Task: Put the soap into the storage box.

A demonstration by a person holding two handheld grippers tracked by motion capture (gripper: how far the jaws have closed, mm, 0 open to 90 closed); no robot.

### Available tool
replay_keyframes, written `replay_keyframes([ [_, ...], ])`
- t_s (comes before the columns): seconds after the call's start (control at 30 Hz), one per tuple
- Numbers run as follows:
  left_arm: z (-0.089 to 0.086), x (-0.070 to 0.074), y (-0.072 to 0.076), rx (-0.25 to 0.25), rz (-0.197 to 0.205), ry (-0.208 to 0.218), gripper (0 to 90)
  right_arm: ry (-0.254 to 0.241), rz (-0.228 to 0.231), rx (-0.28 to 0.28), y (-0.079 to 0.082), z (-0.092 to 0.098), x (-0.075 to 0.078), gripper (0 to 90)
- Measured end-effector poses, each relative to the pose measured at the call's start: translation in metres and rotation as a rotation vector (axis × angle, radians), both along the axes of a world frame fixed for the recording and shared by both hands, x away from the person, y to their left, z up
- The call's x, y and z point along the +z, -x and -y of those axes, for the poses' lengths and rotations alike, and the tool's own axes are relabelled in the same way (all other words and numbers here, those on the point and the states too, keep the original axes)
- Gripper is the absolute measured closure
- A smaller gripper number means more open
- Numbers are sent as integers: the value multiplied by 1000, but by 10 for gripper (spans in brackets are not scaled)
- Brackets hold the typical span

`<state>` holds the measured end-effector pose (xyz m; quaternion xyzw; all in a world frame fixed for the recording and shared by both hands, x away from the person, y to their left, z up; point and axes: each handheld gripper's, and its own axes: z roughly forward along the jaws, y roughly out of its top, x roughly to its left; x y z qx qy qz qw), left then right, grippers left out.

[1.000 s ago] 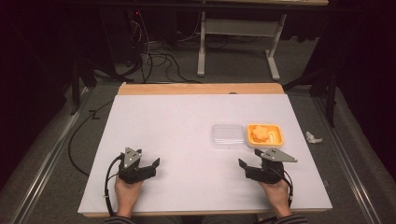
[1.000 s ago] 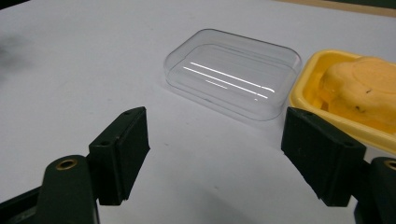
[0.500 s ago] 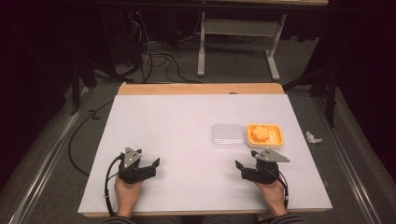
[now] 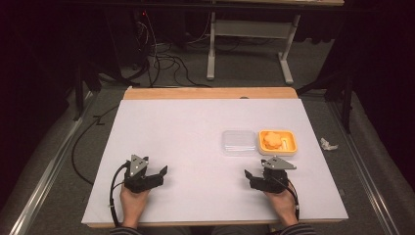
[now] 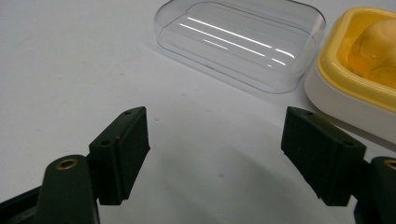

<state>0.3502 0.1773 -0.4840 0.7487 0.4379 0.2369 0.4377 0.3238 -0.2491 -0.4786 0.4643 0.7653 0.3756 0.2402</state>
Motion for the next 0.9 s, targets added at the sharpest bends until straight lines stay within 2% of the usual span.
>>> replay_keyframes([
  [0.23,-1,0,0,-2,1,5,190,-6,-5,-21,0,0,0,242],
  [0.43,-1,0,0,-2,2,5,190,37,13,-12,1,-4,-1,246],
  [0.9,0,0,0,-2,2,4,189,31,8,-7,1,-3,-2,248],
])
